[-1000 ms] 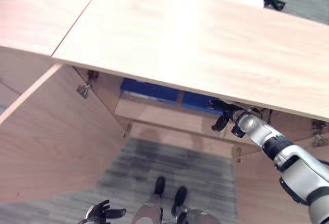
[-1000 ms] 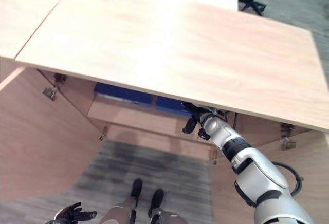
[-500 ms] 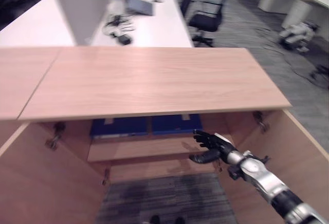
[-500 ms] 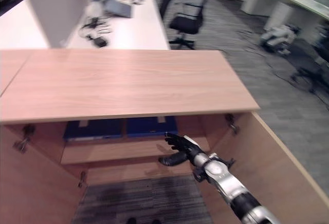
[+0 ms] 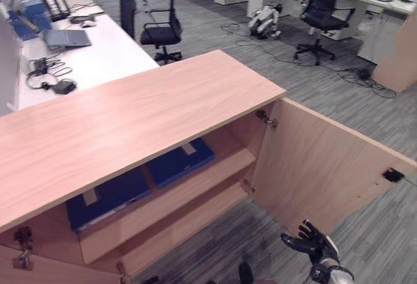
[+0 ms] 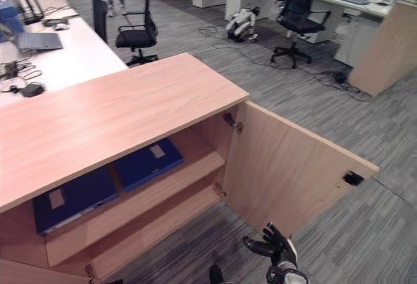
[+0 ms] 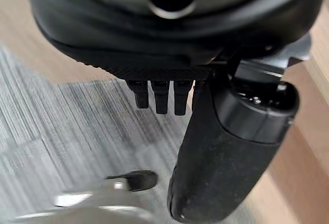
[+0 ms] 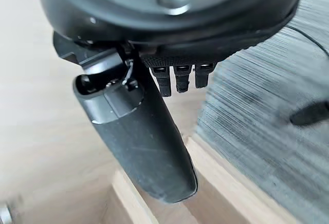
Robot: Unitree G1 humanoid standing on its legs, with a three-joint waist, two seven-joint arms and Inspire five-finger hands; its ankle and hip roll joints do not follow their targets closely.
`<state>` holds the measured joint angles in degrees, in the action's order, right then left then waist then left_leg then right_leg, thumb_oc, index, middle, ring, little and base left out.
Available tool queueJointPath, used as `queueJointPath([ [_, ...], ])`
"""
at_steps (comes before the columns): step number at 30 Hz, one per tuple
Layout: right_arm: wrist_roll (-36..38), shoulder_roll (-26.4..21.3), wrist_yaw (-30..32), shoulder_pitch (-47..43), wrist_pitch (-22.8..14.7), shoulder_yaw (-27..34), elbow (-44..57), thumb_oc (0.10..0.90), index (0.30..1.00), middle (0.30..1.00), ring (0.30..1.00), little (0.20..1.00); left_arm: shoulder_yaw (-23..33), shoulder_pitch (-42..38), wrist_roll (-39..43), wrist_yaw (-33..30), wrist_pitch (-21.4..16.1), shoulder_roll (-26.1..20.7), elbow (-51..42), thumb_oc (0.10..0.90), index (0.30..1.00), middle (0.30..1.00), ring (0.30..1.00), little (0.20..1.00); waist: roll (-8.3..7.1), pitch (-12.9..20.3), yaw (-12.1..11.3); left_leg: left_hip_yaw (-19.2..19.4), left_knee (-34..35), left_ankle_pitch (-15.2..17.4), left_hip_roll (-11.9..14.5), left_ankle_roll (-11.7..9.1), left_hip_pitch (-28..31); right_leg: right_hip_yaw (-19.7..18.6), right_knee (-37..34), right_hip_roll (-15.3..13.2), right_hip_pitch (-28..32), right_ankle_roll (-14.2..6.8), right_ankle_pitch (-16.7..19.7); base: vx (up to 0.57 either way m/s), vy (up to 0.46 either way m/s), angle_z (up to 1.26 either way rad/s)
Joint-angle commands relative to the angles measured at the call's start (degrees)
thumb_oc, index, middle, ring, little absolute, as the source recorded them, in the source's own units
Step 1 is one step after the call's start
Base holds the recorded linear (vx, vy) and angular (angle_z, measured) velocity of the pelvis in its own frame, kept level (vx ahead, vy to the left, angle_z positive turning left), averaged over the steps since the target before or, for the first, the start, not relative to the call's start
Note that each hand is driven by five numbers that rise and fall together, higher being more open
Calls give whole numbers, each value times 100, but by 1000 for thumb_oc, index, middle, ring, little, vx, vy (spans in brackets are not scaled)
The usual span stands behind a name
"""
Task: Put the empty folder in the office cabinet
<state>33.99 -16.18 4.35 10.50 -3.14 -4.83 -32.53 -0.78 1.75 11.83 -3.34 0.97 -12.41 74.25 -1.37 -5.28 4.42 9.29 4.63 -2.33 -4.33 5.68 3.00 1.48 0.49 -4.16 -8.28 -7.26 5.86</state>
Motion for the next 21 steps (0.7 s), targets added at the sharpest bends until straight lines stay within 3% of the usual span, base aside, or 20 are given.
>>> queueJointPath([
  [1, 25, -267, 228, -658, -565, 416, 513, 800, 900, 900, 900, 900, -10, 15, -227, -3, -27, -189, 212, 800, 900, 900, 900, 900, -2, -130, -133, -460, 37, 450, 18, -355, -39, 1137, 458, -261, -179, -151, -72, -93, 5, -113],
  [2, -159, -275, 411, -481, -555, 710, 656, 800, 900, 900, 900, 900, 75, 64, -370, -1, 55, -157, 322, 800, 900, 900, 900, 900, 45, -108, -44, -174, 37, 542, 185, -349, 58, 1093, 782, -482, 6, -91, -301, -37, -16, -82],
  [5, -199, -271, 525, -462, -584, 910, 597, 800, 900, 900, 900, 900, 68, 105, -396, -26, 52, -135, 338, 800, 900, 900, 900, 900, 2, -3, -60, -73, 37, 600, 125, -289, 57, 910, 565, -553, 251, -143, -224, 49, -1, -66],
  [11, -828, -670, 934, -741, -488, 1002, 673, 800, 900, 900, 900, 900, 60, 316, -359, -38, 52, -87, 101, 800, 900, 900, 900, 900, 11, 246, -104, 201, 37, 699, 191, -329, 147, 819, -340, -214, 481, -168, -16, 130, -90, -44],
  [16, -965, -1005, 1125, -1085, -505, 1067, 618, 800, 900, 900, 900, 900, -105, 205, -353, -79, 33, -104, -102, 800, 900, 900, 900, 900, 23, 276, -115, 153, 37, 716, 278, -397, 185, 784, -520, -84, 690, -130, -91, 78, -86, -14],
  [21, -1081, -2001, 1180, -1933, -542, 1073, 735, 800, 900, 900, 900, 900, -527, 25, -364, -73, 42, -140, -337, 800, 900, 900, 900, 900, 71, 238, -151, -21, 37, 695, 378, -493, 226, 812, -424, 18, 871, -3, -365, 103, -114, 11],
])
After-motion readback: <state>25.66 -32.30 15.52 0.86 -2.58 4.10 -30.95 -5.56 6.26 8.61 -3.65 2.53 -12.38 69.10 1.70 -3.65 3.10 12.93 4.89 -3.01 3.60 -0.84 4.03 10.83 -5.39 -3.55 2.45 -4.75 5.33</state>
